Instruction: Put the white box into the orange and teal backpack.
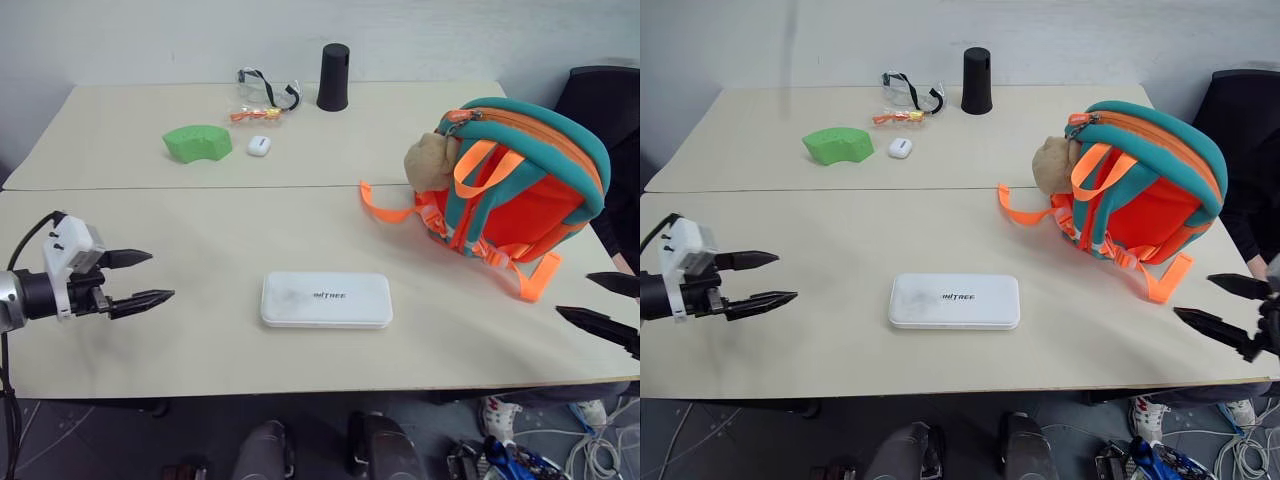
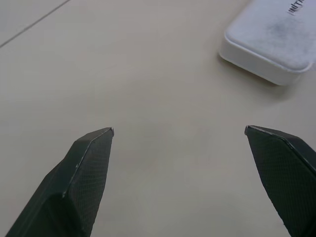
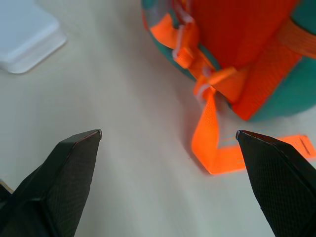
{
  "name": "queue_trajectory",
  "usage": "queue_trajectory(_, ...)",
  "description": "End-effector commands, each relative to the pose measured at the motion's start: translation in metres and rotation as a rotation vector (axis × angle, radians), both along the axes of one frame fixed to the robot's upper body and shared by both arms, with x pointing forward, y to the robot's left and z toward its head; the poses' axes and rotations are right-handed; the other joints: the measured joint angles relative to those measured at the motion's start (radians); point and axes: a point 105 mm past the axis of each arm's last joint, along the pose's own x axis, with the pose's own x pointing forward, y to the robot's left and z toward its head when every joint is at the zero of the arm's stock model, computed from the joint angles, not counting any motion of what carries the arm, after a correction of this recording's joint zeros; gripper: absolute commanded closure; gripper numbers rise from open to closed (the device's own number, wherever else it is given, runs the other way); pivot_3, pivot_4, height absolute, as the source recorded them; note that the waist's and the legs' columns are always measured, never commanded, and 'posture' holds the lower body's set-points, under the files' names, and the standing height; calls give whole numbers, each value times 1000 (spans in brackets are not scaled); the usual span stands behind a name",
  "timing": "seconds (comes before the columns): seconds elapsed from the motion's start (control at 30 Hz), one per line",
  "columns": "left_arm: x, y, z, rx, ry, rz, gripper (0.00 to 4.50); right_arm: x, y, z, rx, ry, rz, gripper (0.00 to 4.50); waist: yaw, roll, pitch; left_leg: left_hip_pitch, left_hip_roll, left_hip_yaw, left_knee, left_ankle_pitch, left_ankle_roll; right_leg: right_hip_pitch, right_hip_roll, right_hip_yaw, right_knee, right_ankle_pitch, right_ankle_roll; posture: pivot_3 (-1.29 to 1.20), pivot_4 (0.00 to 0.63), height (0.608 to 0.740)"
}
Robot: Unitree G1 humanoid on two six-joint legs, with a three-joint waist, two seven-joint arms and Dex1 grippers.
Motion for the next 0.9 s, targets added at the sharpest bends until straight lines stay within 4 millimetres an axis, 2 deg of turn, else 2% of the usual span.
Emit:
queue_trajectory(0.03, 2, -25, 6, -56, 6, -89, 862, 3, 39, 1, -25, -4, 164, 0, 1, 0, 0, 0, 0, 0, 0, 0, 0, 0, 0, 0, 0, 0, 0, 0, 150, 740)
queue_trajectory(0.1, 5, -31, 5, -87, 37, -94, 1477, 3, 54, -3, -33, 7, 228, 0, 3, 0, 0, 0, 0, 0, 0, 0, 0, 0, 0, 0, 1, 0, 0, 0, 150, 740)
queue_trajectory(0.3, 2, -44, 4, -190, 180, -130, 1477, 9, 86, -13, -38, 21, 371, 0, 2, 0, 0, 0, -1, 1, 2, 0, 0, 0, 1, -3, 1, 0, 1, 0, 150, 740)
queue_trajectory(0.4, -1, -51, 7, -329, 344, -119, 912, 16, 96, -20, -81, 11, 421, 0, 2, 0, 0, 0, -1, 1, 3, 0, 0, 0, 1, -7, 2, 0, 1, 0, 150, 740)
queue_trajectory(0.5, 3, -51, -1, -366, 462, -48, 19, 25, 99, -30, -146, -2, 451, 0, 2, 0, 0, 0, -1, 1, 3, 1, 0, 0, 2, -7, 3, 0, 1, 0, 150, 740)
queue_trajectory(0.7, 4, -57, -13, -461, 688, 6, 19, 48, 107, -45, -241, -50, 470, 0, 1, -1, 0, -2, 0, 1, 7, 1, 0, -1, 5, -7, 4, 0, 1, 0, 150, 740)
queue_trajectory(0.83, 9, -68, -14, -441, 695, -17, 0, 54, 116, -46, -224, -62, 505, 864, 1, -1, 0, -3, 0, 1, 11, 1, 0, -1, 5, -7, 5, 0, 1, 0, 150, 740)
queue_trajectory(0.9, 11, -67, -16, -408, 665, -16, 0, 55, 118, -45, -222, -64, 517, 1621, 1, -1, 0, -4, 1, 0, 13, 1, 0, -1, 4, -7, 5, 0, 1, 0, 150, 740)
